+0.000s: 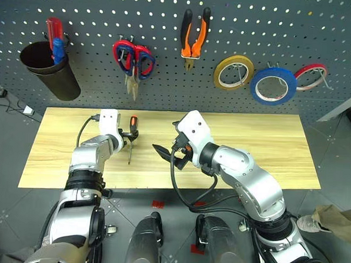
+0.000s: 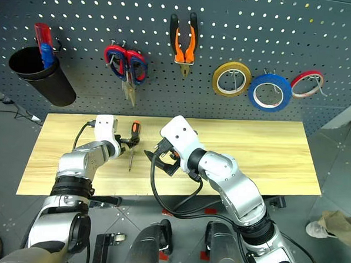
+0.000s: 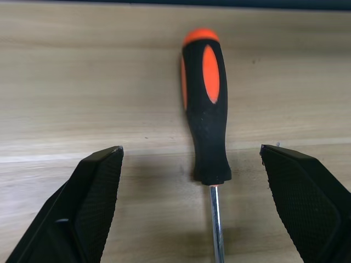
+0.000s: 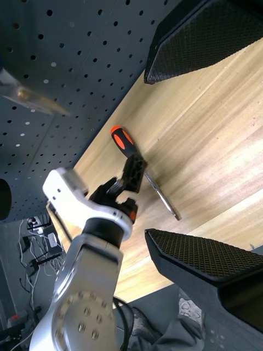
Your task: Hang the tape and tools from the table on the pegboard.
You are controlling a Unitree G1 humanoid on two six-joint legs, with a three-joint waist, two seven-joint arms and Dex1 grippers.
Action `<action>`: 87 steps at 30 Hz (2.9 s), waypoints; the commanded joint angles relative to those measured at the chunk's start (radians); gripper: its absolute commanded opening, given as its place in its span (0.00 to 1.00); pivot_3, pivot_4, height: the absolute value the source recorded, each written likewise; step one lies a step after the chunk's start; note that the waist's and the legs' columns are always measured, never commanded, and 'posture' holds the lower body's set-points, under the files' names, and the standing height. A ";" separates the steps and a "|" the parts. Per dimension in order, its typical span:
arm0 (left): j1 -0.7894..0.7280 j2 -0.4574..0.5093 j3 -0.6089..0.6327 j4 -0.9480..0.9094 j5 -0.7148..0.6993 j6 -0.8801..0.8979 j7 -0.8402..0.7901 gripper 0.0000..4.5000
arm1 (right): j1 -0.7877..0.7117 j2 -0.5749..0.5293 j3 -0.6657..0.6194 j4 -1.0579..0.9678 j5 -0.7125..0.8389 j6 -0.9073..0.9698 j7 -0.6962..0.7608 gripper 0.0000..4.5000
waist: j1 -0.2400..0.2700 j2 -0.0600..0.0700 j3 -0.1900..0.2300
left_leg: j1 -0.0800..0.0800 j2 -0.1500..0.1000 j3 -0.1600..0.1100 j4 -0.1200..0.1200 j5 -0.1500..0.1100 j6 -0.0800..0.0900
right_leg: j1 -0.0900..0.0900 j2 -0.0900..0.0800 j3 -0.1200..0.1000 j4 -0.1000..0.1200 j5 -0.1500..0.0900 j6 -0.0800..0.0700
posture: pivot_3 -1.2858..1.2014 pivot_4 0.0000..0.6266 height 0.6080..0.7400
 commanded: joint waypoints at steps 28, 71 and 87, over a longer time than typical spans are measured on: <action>0.698 0.079 0.078 -1.119 0.026 -0.340 -0.058 0.11 | 0.060 -0.071 -0.109 -0.129 0.151 -0.333 0.136 1.00 | -0.013 -0.004 0.003 | -0.001 0.000 -0.002 -0.001 0.000 -0.001 | 0.001 -0.003 -0.004 0.001 0.000 0.000 | 0.44 0.42 1.00; 0.084 0.238 0.228 -0.492 -0.002 -0.806 0.109 0.72 | -0.079 0.038 -0.091 0.026 0.115 -0.445 0.067 1.00 | -0.016 -0.022 -0.079 | -0.001 0.000 -0.003 0.006 0.001 -0.002 | 0.003 0.000 -0.004 0.007 0.002 0.000 | 0.45 0.29 1.00; 0.508 0.094 0.121 -0.861 -0.056 -0.389 0.087 0.85 | -0.016 -0.025 -0.116 0.052 0.091 -0.449 0.055 1.00 | -0.025 -0.021 -0.097 | 0.000 0.003 -0.005 0.018 0.001 -0.001 | 0.003 0.002 -0.002 0.021 0.003 -0.002 | 0.45 0.26 1.00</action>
